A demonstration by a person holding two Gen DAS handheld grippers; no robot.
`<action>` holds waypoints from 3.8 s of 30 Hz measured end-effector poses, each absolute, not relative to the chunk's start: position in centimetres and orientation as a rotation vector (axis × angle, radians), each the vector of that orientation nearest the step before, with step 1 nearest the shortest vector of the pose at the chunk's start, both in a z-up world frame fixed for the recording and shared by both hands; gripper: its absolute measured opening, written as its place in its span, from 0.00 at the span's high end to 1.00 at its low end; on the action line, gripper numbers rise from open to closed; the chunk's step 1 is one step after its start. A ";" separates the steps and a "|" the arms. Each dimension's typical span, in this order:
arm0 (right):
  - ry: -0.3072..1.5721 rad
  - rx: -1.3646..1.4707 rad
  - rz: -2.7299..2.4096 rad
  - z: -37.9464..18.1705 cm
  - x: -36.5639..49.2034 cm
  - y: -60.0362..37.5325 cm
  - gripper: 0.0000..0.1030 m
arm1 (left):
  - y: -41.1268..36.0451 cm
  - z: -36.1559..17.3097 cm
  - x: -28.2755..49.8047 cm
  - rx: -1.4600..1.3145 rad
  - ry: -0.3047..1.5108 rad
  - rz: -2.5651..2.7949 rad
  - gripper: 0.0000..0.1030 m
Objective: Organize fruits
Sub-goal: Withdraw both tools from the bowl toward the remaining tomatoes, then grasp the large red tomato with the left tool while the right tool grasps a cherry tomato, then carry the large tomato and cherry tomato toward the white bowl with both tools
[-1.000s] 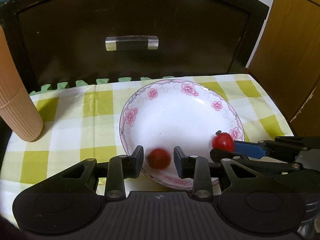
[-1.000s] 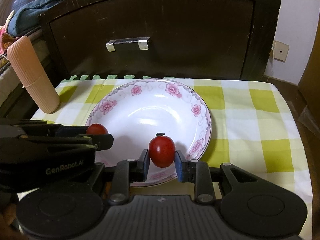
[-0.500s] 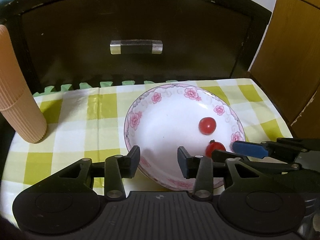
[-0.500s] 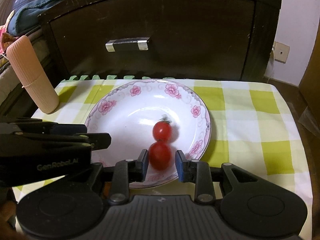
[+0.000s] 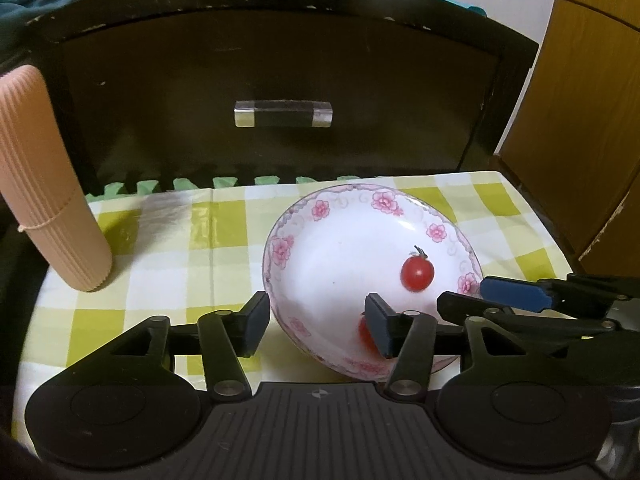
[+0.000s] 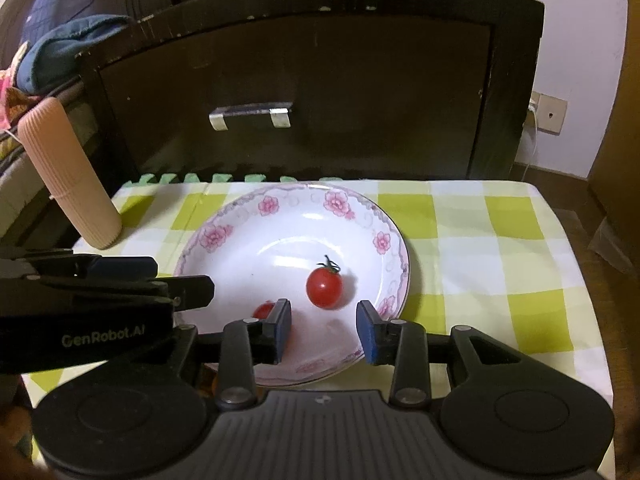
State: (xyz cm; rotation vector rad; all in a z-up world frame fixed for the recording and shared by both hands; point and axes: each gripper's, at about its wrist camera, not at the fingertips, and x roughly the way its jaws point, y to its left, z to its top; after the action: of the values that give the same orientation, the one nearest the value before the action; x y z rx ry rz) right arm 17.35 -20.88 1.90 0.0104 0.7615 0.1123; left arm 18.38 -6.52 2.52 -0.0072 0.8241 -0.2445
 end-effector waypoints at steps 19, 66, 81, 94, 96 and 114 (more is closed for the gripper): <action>0.769 0.060 0.142 3.1 13.2 -18.9 0.64 | -3.6 3.7 13.7 -0.023 0.837 -0.229 0.37; 0.927 0.084 0.163 -1.1 9.5 -17.5 0.55 | -2.7 -2.3 8.9 0.057 0.990 -0.127 0.50; 0.928 0.086 0.203 -2.1 10.8 -16.1 0.55 | -2.9 -2.4 8.6 0.071 0.998 -0.138 0.50; 0.917 0.014 0.168 -2.6 11.2 -16.0 0.75 | -2.9 -2.8 8.3 0.100 0.998 -0.132 0.31; 0.921 -0.001 0.162 -2.6 10.8 -16.0 0.75 | -2.7 -2.7 8.2 0.096 0.997 -0.132 0.35; 0.960 -0.020 0.143 -1.9 4.4 -16.7 0.75 | -2.8 -2.6 5.4 0.116 0.985 -0.155 0.50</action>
State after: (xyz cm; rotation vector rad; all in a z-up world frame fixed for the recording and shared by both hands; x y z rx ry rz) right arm 4.42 -16.67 -1.88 -0.0203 0.9603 0.1425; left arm 5.36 -2.79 -2.58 0.1155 0.9848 -0.1554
